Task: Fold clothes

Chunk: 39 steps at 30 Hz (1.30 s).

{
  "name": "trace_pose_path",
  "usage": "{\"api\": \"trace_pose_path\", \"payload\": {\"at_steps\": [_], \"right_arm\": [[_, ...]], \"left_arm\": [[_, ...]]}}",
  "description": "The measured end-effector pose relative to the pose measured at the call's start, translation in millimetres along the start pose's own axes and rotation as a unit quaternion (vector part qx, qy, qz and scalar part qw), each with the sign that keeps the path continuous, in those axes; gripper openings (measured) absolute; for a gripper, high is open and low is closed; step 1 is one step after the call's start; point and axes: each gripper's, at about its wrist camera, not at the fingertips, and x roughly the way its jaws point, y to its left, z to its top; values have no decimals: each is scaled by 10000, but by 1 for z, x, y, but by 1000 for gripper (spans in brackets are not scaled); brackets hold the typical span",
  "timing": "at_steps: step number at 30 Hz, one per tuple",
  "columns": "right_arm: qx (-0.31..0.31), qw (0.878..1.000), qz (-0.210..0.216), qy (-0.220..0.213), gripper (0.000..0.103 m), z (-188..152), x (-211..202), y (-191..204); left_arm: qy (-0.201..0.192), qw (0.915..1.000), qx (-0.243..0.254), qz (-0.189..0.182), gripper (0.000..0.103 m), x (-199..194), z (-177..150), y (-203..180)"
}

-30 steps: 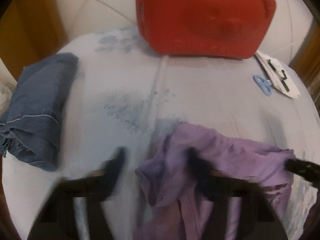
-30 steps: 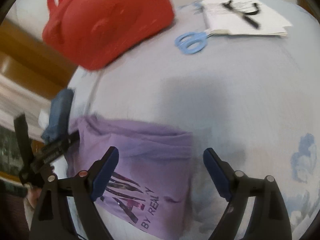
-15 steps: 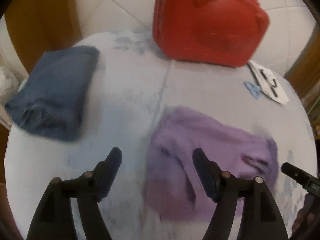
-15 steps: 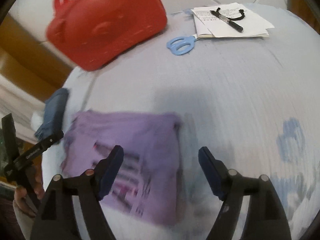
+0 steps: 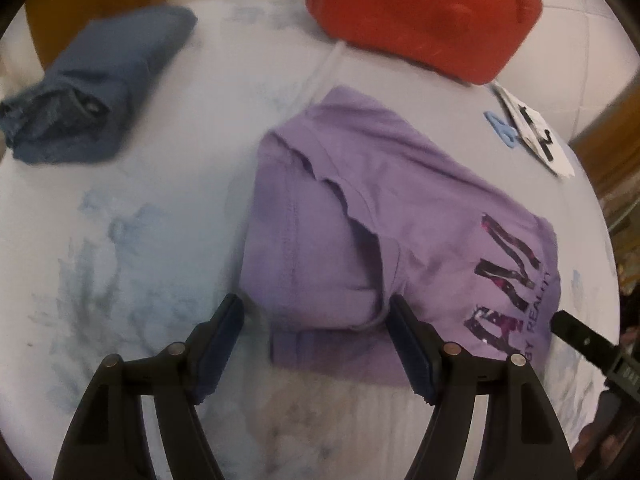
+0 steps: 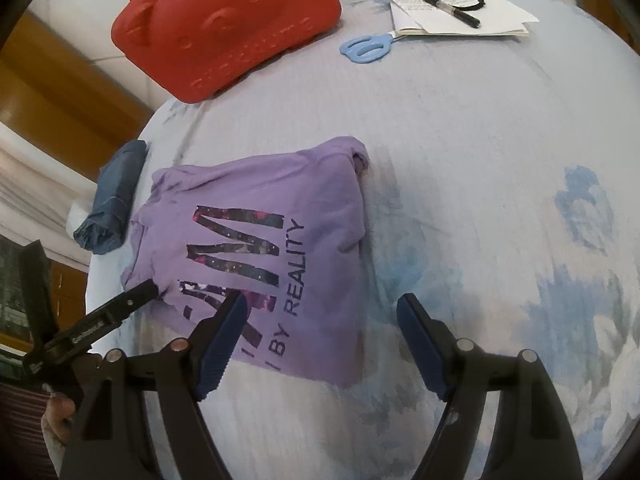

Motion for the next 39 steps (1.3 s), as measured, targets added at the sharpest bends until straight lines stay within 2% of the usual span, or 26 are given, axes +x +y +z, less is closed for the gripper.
{"api": "trace_pose_path", "payload": {"at_steps": [2,4,5,6,7,10,11,14,17,19,20,21,22,23,24,25,26,27,29,33,39], "right_arm": [[-130,9999,-31,17,77,3,9,5],[-533,9981,-302,59,62,1,17,17],[-784,9959,-451,94,24,0,21,24],[-1041,9927,-602,131,16,-2,24,32],[-1298,9885,-751,168,16,-4,28,39],[-1313,9898,-519,182,11,-2,18,32],[-1306,9903,-430,185,10,-2,14,29],[-1314,9905,-336,232,9,-2,-6,14],[-1345,9887,-495,444,7,-12,-18,-8],[-1181,9914,-263,499,7,-15,-23,-27],[-1061,9933,-85,458,7,-14,-26,-34],[-955,9947,20,390,7,-12,-29,-37],[-851,9958,114,318,8,-10,-32,-39],[-747,9967,208,246,8,-8,-35,-42],[-743,9968,246,188,13,-6,-36,-41],[-755,9967,274,133,16,-4,-37,-39],[-768,9966,302,77,27,-2,-38,-36],[-774,9965,317,51,40,-2,-38,-35],[-736,9966,367,-4,49,2,-33,-29],[-681,9965,468,-122,49,15,-25,-18],[-831,9962,106,-248,49,32,8,1]], "left_arm": [[-43,9998,127,132,51,-1,-3,-8],[-43,9992,255,300,39,-2,-6,-17],[-45,9988,289,386,31,-3,-7,-21],[-49,9985,285,475,27,-6,-7,-23],[-53,9980,281,564,22,-9,-7,-25],[-70,9975,216,665,12,-24,-9,-30],[-64,9978,211,627,1,-30,-12,-32],[63,9984,222,518,1,-41,-26,-36],[188,9990,155,383,1,-39,-41,-37],[122,9994,68,306,6,-40,-44,-32],[98,9997,-14,206,22,-42,-44,-27],[37,9998,-70,164,28,-45,-43,-23],[-70,9997,-95,193,40,-48,-43,-20],[-160,9996,-124,200,45,-52,-42,-17],[-227,9995,-158,181,50,-54,-42,-15],[-295,9993,-191,163,61,-57,-42,-12],[-337,9991,-191,152,64,-57,-41,-12],[-347,9992,-150,152,64,-54,-39,-13],[-315,9993,-86,172,64,-44,-35,-18],[-205,9996,-141,111,64,-19,-27,-26],[-295,9993,-4,220,65,-2,-20,-32]]}}
